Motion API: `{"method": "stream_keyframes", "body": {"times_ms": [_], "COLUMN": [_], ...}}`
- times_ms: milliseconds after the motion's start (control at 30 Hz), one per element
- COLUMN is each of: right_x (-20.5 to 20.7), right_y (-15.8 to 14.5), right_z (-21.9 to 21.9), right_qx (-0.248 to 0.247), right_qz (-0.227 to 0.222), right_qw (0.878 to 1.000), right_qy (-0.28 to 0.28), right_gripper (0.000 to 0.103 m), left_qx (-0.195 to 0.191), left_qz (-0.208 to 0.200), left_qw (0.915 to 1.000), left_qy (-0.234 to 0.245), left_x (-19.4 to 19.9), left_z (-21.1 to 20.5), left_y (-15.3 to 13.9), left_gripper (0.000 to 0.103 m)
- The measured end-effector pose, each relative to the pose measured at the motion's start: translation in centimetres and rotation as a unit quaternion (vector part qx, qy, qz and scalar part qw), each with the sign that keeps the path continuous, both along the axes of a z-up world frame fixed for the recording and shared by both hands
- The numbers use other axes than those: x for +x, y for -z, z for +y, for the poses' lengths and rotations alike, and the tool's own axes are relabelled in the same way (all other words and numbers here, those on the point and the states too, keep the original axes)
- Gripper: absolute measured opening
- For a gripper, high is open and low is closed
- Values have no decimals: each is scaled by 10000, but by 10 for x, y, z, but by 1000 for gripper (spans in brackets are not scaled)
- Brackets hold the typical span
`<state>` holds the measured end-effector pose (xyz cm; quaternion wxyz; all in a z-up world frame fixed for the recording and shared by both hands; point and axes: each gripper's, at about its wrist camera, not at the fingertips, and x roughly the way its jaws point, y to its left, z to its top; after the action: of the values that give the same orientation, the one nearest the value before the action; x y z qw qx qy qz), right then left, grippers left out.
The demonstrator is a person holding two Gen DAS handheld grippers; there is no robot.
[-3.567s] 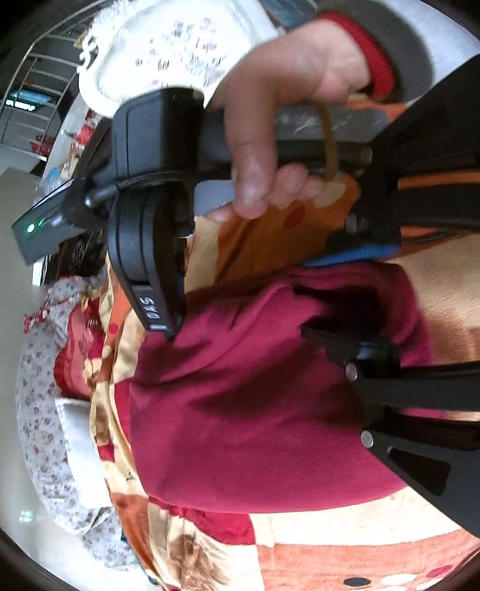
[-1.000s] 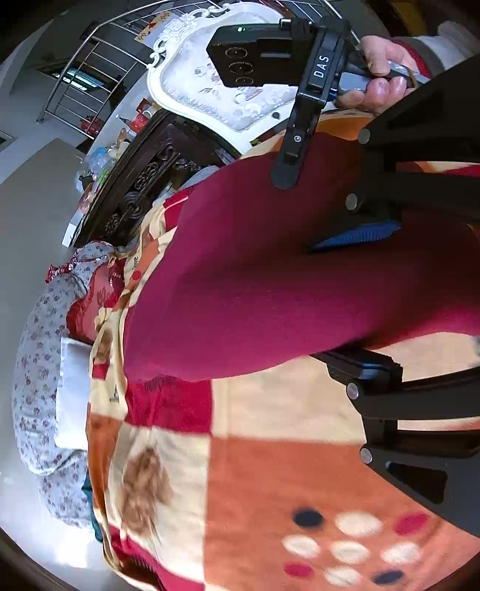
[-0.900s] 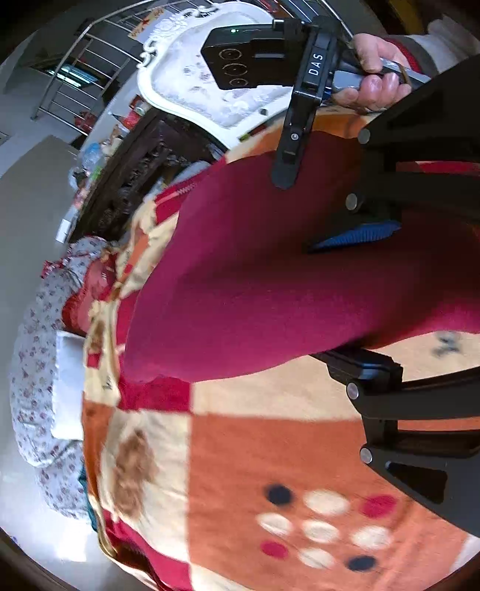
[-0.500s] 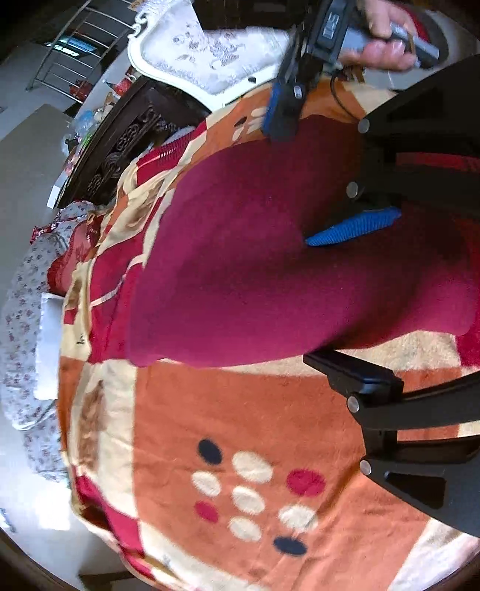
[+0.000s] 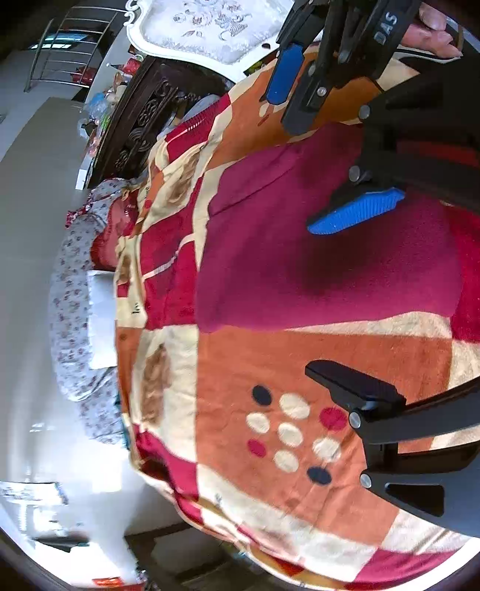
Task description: Fold small clothes
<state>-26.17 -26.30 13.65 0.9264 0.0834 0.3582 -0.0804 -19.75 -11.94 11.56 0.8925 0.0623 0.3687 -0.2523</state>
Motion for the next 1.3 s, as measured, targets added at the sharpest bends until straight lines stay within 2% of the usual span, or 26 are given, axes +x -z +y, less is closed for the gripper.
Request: {"method": "stream_keyframes", "body": {"times_ms": [100, 400, 733, 833, 1300], "right_x": [-3, -8, -11, -11, -9], "right_y": [-1, -4, -5, -5, 0], "right_z": [1, 0, 1, 1, -2], "right_qx": [101, 171, 176, 141, 210], "right_qz": [-8, -84, -123, -127, -39], "right_qw": [9999, 9996, 9995, 9995, 9995], "right_qy": [55, 231, 233, 245, 248], "right_gripper": [68, 78, 81, 84, 84], "left_qx": [57, 34, 91, 118, 121], "left_qz": [-134, -202, -444, -447, -433], "left_qw": [9999, 9996, 9985, 9984, 9984], "left_qy": [-54, -169, -304, -337, -346], "left_x": [-7, -15, -23, -22, -20], "left_z": [0, 4, 5, 5, 5], "left_y": [-5, -11, -18, -17, -15], "left_gripper": [73, 74, 74, 74, 74]}}
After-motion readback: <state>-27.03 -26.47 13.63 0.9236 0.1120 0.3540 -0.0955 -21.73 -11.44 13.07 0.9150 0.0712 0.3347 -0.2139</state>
